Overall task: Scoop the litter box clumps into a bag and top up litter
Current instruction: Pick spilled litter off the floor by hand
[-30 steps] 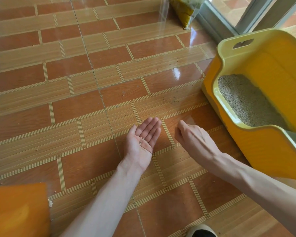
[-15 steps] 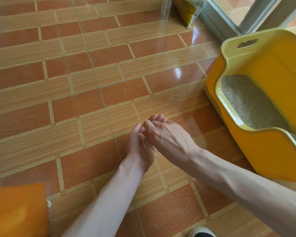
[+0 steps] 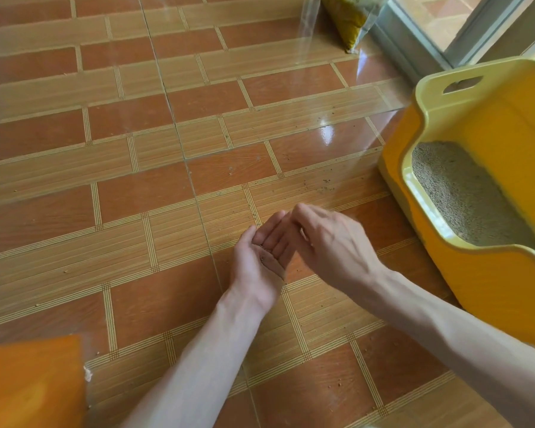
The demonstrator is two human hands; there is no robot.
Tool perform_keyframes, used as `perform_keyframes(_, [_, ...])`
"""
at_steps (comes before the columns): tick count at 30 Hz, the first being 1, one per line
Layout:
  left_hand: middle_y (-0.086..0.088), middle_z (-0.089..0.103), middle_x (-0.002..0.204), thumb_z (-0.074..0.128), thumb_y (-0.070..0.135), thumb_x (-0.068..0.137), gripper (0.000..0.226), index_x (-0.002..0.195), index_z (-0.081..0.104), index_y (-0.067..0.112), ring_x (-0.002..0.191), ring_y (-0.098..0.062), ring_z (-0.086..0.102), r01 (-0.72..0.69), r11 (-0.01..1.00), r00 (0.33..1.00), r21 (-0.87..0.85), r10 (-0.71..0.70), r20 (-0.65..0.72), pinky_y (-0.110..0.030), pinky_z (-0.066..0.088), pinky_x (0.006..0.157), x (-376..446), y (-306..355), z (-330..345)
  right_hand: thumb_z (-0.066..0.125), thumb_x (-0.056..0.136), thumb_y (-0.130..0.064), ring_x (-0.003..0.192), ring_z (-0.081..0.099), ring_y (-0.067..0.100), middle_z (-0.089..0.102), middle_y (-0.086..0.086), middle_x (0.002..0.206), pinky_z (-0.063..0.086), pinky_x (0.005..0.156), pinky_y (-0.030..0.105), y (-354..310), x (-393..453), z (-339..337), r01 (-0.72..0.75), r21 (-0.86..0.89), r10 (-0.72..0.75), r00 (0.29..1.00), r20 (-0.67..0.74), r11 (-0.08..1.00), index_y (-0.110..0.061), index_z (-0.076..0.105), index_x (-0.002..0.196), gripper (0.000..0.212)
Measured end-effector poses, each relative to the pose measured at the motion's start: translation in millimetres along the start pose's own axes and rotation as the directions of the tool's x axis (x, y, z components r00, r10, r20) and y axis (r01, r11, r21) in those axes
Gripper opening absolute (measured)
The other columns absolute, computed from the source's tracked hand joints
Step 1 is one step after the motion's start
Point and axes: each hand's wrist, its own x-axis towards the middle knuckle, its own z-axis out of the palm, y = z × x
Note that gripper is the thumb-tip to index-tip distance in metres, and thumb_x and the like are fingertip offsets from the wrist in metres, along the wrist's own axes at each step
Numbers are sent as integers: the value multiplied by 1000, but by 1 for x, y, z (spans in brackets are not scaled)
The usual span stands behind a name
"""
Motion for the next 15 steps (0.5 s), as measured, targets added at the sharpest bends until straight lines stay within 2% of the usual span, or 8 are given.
perform_keyframes(3, [-23, 74, 118, 31, 30, 112, 52, 118, 70, -5, 109, -31, 74, -31, 999, 999, -40, 32, 23, -36, 62, 90, 3, 6, 2, 38, 108, -34, 52, 49, 19, 54, -3, 73, 44, 46, 33, 37, 12, 4, -189, -100, 188, 982, -13, 977, -16, 41, 89, 27])
perform_keyframes(6, [-23, 73, 122, 28, 29, 112, 53, 123, 66, -7, 113, -33, 73, -41, 996, 998, -74, 44, 42, -37, 60, 94, 9, 12, 5, 30, 108, -44, 53, 53, 24, 58, 4, 78, 42, 43, 35, 78, 27, 10, -287, -295, 318, 946, 60, 911, -16, 40, 94, 33])
perform_keyframes(9, [-23, 73, 123, 28, 29, 113, 52, 124, 65, -7, 113, -33, 72, -53, 995, 997, -88, 58, 57, -37, 59, 95, 16, 20, 12, 29, 104, -58, 58, 62, 30, 64, 9, 86, 30, 44, 29, 101, 45, 12, -235, -522, 322, 943, 81, 820, -13, 48, 109, 49])
perform_keyframes(12, [-23, 73, 122, 27, 29, 113, 53, 124, 65, -7, 112, -32, 73, -65, 994, 995, -92, 71, 66, -37, 60, 94, 23, 26, 20, 26, 99, -69, 66, 67, 27, 66, 8, 94, 39, 49, 29, 112, 63, 17, -225, -583, 344, 933, 101, 780, -15, 49, 120, 62])
perform_keyframes(15, [-22, 73, 122, 27, 29, 113, 53, 124, 65, -7, 112, -32, 73, -69, 993, 994, -97, 77, 77, -36, 61, 92, 25, 31, 26, 25, 98, -72, 64, 65, 25, 65, 8, 93, 45, 50, 30, 120, 68, 26, -151, -597, 291, 946, 145, 788, -18, 49, 117, 62])
